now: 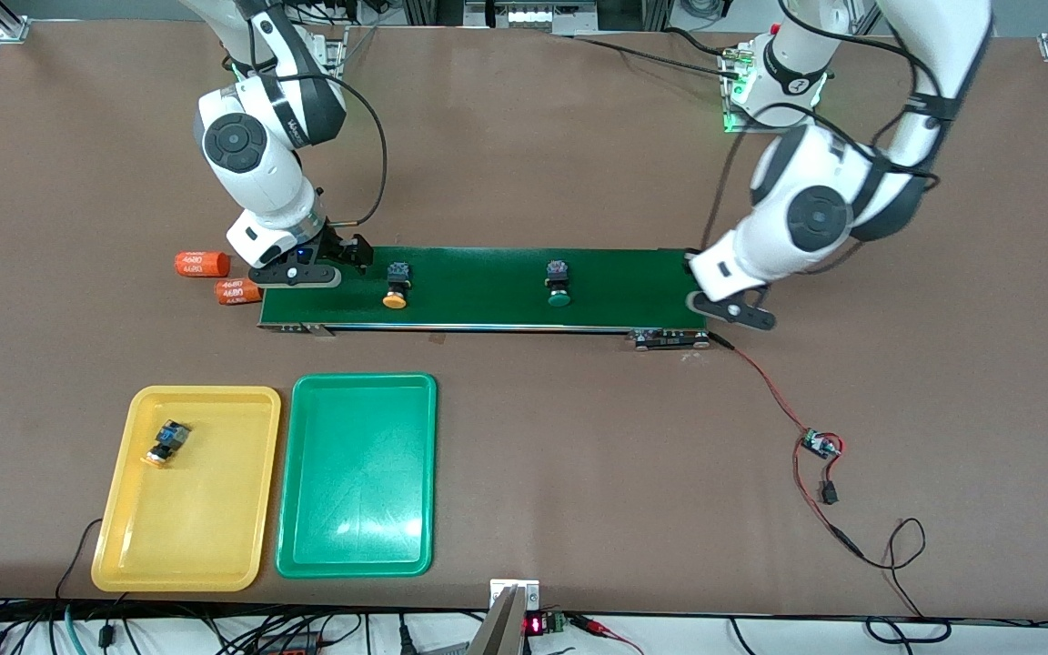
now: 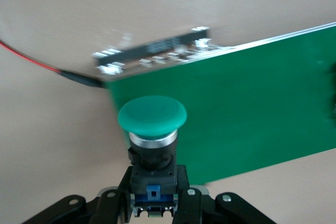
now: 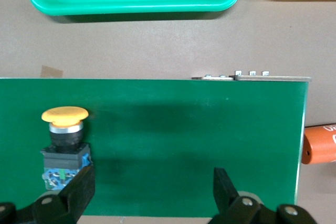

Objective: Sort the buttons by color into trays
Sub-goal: 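Set the green button on the belt while the right gripper grasps a yellow button, then lift the yellow button with the right gripper while the left gripper withdraws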

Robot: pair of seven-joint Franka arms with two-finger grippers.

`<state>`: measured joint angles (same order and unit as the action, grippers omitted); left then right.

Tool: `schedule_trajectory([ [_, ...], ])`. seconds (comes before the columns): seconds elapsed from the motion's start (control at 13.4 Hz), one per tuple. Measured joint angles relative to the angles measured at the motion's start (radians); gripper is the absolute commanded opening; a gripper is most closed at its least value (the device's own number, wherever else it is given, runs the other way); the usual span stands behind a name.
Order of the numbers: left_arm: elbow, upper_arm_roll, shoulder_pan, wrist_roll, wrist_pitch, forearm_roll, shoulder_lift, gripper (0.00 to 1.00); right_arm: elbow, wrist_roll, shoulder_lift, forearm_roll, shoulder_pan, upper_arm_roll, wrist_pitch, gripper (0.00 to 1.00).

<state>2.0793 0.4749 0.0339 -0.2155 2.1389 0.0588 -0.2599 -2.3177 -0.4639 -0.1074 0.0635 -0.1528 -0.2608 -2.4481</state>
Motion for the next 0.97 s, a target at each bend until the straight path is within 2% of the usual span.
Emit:
schedule_trajectory([
  [0.22, 0.014, 0.000, -0.067, -0.151, 0.014, 0.009, -0.016, 0.00, 0.012, -0.003, -0.023, 0.000, -0.010, 0.000, 0.000, 1.00],
  [0.97, 0.020, -0.009, -0.070, -0.286, 0.072, 0.009, -0.100, 0.01, 0.027, -0.003, -0.067, 0.000, -0.041, 0.000, -0.017, 1.00],
])
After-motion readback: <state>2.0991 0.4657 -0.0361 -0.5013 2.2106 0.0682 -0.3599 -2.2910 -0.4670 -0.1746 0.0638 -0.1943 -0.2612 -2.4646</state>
